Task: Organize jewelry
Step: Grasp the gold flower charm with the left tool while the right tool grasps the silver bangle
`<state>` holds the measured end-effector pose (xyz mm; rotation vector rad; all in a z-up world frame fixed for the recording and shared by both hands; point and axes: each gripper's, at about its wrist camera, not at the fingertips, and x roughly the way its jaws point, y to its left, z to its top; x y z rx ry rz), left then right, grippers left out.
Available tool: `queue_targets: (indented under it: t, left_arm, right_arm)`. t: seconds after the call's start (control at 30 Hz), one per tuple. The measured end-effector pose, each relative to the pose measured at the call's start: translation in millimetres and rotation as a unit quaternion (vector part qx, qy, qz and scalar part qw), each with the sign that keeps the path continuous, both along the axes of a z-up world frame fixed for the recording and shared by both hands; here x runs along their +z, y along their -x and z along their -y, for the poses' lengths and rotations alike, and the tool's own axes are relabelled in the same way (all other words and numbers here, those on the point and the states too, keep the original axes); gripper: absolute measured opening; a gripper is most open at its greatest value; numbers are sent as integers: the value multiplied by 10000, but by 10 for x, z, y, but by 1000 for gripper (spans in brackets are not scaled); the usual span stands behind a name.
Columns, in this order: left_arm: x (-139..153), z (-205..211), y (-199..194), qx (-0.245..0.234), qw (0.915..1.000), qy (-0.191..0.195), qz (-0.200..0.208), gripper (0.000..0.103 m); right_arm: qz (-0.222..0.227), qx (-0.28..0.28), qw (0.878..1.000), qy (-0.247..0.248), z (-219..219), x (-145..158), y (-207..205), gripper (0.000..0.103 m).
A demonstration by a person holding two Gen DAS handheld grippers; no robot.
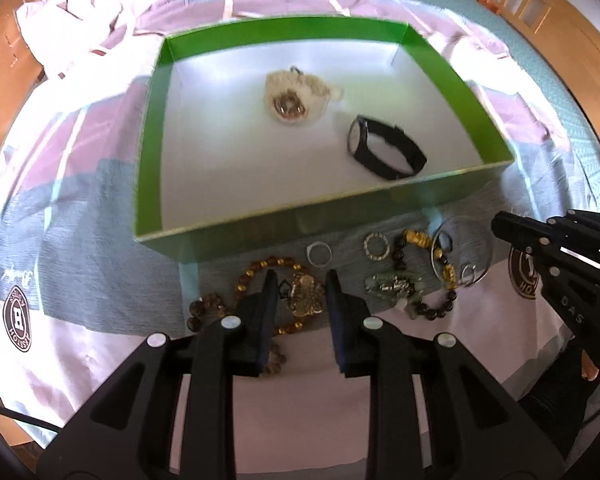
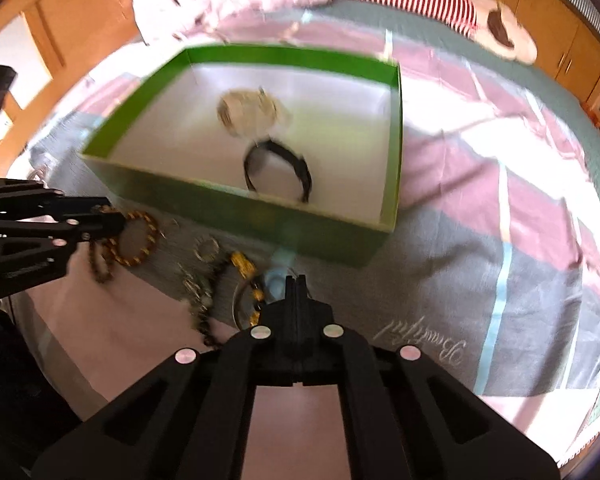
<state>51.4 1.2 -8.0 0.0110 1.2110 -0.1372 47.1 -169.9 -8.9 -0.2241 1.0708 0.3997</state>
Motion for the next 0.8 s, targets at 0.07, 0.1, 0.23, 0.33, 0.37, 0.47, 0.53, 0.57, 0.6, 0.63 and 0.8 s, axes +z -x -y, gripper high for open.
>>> queue_targets:
  t: [0.07,0.1,0.23,0.33,0.37,0.47,0.53,0.57,0.6,0.63,0.8]
  left_arm:
    - [68,-40,4,60,9999,36,80,24]
    - [87,-54,6,73,9999,42,99,24]
    - [100,-109,1,106,9999,14,79,25]
    - [9,-94,-67,68,10000,-30,1,25]
    - [-6,-79,-68,38,10000,-39,-25,25]
    - [-53,-32,-73,9,10000,-47,-42,25]
    - [-57,-28,-84,9,10000,-46,-43,25]
    - [-57,-28,-83,6,10000,-43,-44,25]
    - [-57,-32,-87,5,10000,-43,-45,25]
    - [-59,-33,-87,9,10000,-49,-47,25]
    - [-61,-40,-80,14,10000,-56,-49,25]
  right_arm:
    - [73,10,9999,-114,6,71,8,0]
    - [85,20,9999,-144,3,93,8,0]
    - [-175,-112,9997,108,21,-72,-90,0]
    - [-519,-287,9978,280,96,-300,-176,14]
    - [-559,-310,9974,328,99,-356,-185,19]
    - [-597,-327,9968,428,87,-439,-203,20]
    - [-596,-330,9966,470,81,-464,-212,20]
    - [-589,-327,9965,492,75,-469,-212,20]
    - [-584,-315,9964,532,65,-487,-215,20]
    - [-585,-315,9961,573,53,-496,-219,20]
    - [-631,-306,9955,638,24,-582,-247,20]
